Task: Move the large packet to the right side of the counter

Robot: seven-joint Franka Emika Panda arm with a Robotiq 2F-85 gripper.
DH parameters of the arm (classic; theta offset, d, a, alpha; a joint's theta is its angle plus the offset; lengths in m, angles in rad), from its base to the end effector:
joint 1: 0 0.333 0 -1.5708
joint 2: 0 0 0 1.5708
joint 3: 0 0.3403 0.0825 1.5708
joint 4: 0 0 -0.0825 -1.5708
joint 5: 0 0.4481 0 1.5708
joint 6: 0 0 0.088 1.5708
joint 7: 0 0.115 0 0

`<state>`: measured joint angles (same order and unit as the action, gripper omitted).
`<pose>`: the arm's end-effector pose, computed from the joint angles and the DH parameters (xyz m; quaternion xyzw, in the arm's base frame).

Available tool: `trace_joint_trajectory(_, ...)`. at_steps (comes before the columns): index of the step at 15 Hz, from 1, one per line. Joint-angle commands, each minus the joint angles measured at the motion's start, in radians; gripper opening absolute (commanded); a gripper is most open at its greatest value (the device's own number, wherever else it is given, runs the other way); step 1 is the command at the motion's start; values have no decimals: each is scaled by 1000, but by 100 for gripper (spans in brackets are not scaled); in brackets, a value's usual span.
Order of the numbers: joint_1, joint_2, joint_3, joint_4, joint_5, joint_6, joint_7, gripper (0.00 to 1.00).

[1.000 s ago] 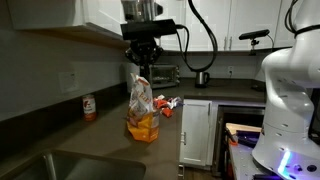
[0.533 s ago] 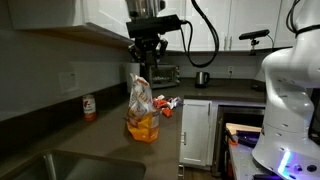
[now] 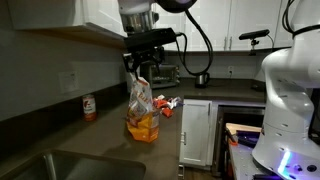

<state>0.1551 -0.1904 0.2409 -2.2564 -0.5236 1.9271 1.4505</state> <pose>0.5000 0.1693 0.4242 0.8802 -0.3923 0.1612 0.2129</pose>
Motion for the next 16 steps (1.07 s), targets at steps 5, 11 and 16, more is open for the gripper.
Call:
trace_joint_trajectory(5, -10, 33, -23, -27, 30, 145, -72, 100)
trace_joint_trajectory(11, -19, 128, -38, -72, -35, 202, -24, 100)
trace_joint_trajectory(16, -8, 179, -60, -79, -64, 211, -10, 67)
